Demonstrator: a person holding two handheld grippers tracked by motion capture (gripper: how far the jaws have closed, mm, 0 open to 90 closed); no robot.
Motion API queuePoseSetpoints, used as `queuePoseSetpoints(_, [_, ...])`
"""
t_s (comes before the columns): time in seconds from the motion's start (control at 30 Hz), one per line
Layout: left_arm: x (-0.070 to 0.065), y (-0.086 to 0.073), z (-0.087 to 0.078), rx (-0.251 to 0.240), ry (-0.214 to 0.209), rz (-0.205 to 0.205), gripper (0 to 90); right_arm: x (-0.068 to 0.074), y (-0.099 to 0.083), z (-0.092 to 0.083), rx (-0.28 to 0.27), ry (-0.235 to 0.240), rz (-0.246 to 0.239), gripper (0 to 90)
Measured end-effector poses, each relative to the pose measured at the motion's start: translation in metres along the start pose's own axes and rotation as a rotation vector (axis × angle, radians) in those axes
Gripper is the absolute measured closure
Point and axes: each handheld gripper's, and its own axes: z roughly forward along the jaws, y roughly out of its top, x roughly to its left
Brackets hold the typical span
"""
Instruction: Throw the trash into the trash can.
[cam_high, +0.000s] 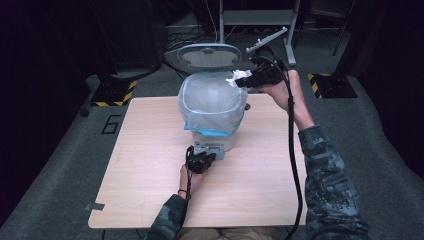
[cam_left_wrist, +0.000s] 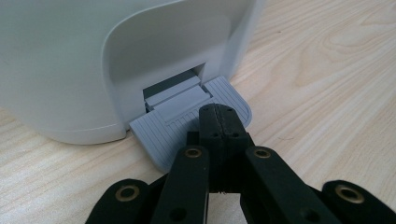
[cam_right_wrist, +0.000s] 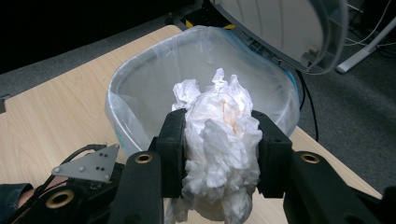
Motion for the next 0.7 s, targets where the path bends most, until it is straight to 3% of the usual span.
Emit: queuePoseSetpoints(0.7, [0.002,0.000,-0.001,0.005,-0.012,0.003,89.9,0.012,0.026,0.048,0.066,0.057,-0.044,60.9])
